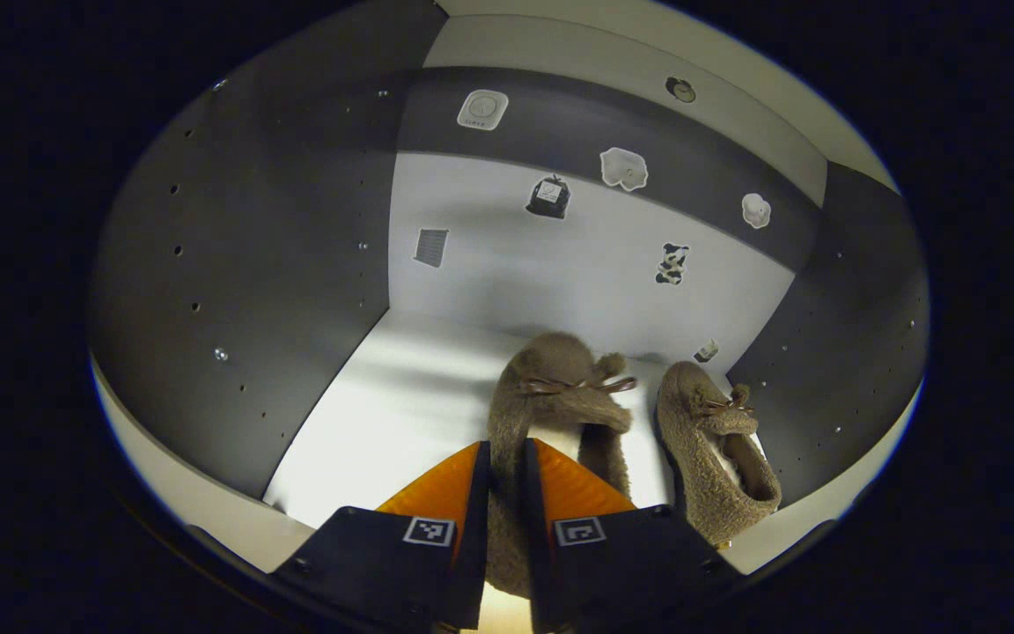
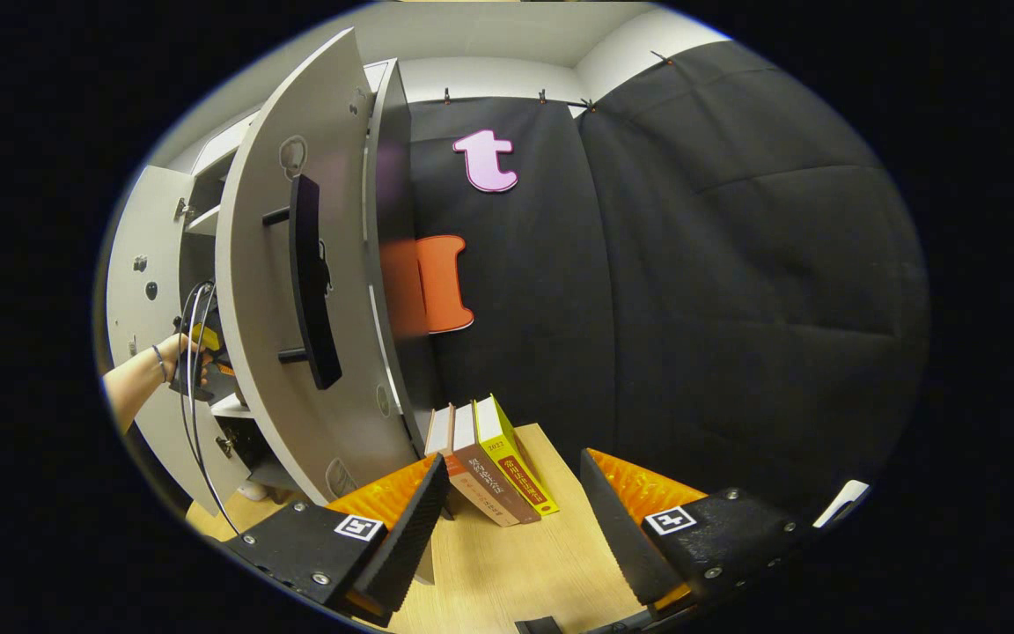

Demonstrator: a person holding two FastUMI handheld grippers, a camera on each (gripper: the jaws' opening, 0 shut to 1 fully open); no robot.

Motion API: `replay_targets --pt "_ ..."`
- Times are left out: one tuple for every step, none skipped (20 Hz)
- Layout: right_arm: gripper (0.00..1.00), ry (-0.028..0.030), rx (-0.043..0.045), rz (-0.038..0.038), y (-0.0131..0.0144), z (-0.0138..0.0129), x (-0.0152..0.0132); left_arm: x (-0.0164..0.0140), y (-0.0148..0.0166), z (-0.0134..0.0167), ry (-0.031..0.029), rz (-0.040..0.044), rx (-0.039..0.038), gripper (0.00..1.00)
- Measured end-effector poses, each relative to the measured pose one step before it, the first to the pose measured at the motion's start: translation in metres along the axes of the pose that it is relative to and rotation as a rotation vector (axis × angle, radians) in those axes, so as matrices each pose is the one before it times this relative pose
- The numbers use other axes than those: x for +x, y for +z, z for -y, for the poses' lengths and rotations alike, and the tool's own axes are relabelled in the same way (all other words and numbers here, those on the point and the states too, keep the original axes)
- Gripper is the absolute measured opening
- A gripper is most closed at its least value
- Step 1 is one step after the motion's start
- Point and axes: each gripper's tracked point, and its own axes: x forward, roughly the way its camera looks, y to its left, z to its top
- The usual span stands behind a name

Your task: Grab one shoe with the right hand and put it into the shoe cabinet, grab the other shoe with the left hand and put it into the shoe cabinet; then close the right door with the right hand and the left door with the left hand.

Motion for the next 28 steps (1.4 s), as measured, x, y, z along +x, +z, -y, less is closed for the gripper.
replay_targets --pt "0.93 0.00163 0.00117 -0.00083 0.00024 -0.00146 -0.00070 -0.00164 0.00526 0.00230 -0.01069 0.02151 0.00786 0.24" --pt "0.93 0.00295 -0.00068 0.00103 -0.00024 -0.00170 -0.00027 -0.00927 0.00454 0.00290 -0.00121 0.01744 0.01599 0.27" --pt "0.93 0.00122 -0.00314 0.00152 0.00047 -0.00067 -0.00036 -0.00962 0.00571 0.00274 -0.01014 0.01620 0.01751 0.31" --pt "0.93 0.00237 -0.00378 0.00091 0.00017 -0.00229 -0.00117 -0.00969 0.00700 0.00287 -0.00600 0.02290 0.01490 0.45" --pt "0.93 0.00445 -0.00301 0.00036 0.00040 -0.00231 -0.00082 -0.01335 0.00769 0.00265 -0.00724 0.03038 0.00783 0.53" --pt "0.93 0.00581 -0.00228 0.00183 0.00063 -0.00304 -0.00065 -0.01143 0.00757 0.00345 -0.01188 0.03065 0.00051 0.61" --pt "0.93 0.00759 -0.00364 0.00252 0.00101 -0.00366 -0.00087 -0.01245 0.00629 0.00403 -0.01607 0.02750 -0.00184 0.70" --pt "0.93 0.00661 -0.00491 0.00139 0.00067 -0.00339 -0.00005 -0.01362 0.00760 0.00205 -0.01188 0.02676 -0.00291 0.73" --pt "0.93 0.00641 -0.00545 0.00158 0.00067 -0.00306 0.00034 -0.01285 0.00573 -0.00022 -0.00273 0.02222 -0.00022 0.74" --pt "0.93 0.00768 -0.00408 0.00188 0.00095 -0.00363 -0.00003 -0.01521 0.00547 0.00103 -0.00995 0.02116 0.00289 0.74" --pt "0.93 0.00744 -0.00305 0.00326 0.00091 -0.00344 -0.00129 -0.01404 0.00672 0.00188 -0.00739 0.02669 0.00486 0.80" --pt "0.92 0.00704 -0.00267 0.00308 0.00201 -0.00357 0.00060 -0.01698 0.00648 0.00057 -0.00745 0.03210 0.00315 0.87" --pt "0.92 0.00740 -0.00398 -0.00005 0.00077 -0.00415 0.00085 -0.01561 0.00691 0.00143 -0.00783 0.02766 0.00330 0.89" --pt "0.92 0.01049 -0.00493 0.00105 0.00092 -0.00405 0.00009 -0.01784 0.00528 -0.00001 -0.00066 0.02460 0.00185 0.88" --pt "0.92 0.01173 -0.00537 0.00080 0.00085 -0.00492 0.00071 -0.01496 0.00275 0.00083 -0.00276 0.01633 0.00004 0.92" --pt "0.92 0.01066 -0.00711 0.00491 0.00132 -0.00524 -0.00012 -0.01664 0.00096 0.00196 -0.00479 0.01200 -0.00547 0.92" --pt "0.93 0.01023 -0.00906 0.00466 0.00155 -0.00431 0.00035 -0.01603 -0.00003 0.00082 -0.00546 0.01056 -0.00406 0.95" --pt "0.93 0.01138 -0.00886 0.00266 0.00139 -0.00461 0.00118 -0.01489 -0.00014 -0.00043 0.00000 0.01505 -0.00138 0.97" --pt "0.93 0.00919 -0.00590 0.00573 0.00156 -0.00459 0.00020 -0.01282 0.00043 -0.00222 0.00351 0.01705 0.00698 0.96" --pt "0.93 0.01127 -0.00357 0.00357 0.00210 -0.00407 0.00084 -0.01235 -0.00097 -0.00283 0.01057 0.01404 0.01095 0.96" --pt "0.93 0.01054 -0.00178 0.00482 0.00198 -0.00405 0.00065 -0.01325 -0.00120 -0.00622 0.01870 0.01429 0.01095 0.96" --pt "0.93 0.00950 -0.00277 0.00512 0.00157 -0.00324 -0.00107 -0.01247 -0.00030 -0.00633 0.02227 0.01499 0.00637 0.99" --pt "0.93 0.00778 -0.00346 0.00649 0.00261 -0.00273 0.00029 -0.01187 0.00079 -0.00604 0.01851 0.01981 0.00617 0.97" --pt "0.92 0.00939 -0.00273 0.00413 0.00240 -0.00224 0.00042 -0.01172 -0.00021 -0.00650 0.01581 0.02133 0.00771 0.97" --pt "0.92 0.01187 0.00090 0.00157 0.00141 -0.00342 0.00066 -0.01386 0.00129 -0.00556 0.00900 0.02148 0.00763 0.97" --pt "0.92 0.00975 0.00369 0.00251 0.00120 -0.00185 -0.00025 -0.01161 0.00001 -0.00381 0.00420 0.01512 0.00231 0.97" --pt "0.93 0.01000 0.00486 0.00171 0.00311 -0.00348 0.00080 -0.01154 0.00010 -0.00380 0.00285 0.00723 0.00072 0.94" --pt "0.92 0.00025 -0.00190 -0.00016 0.00033 -0.00089 0.00059 -0.01131 -0.00220 -0.00653 0.00795 0.00489 0.00023 0.94"
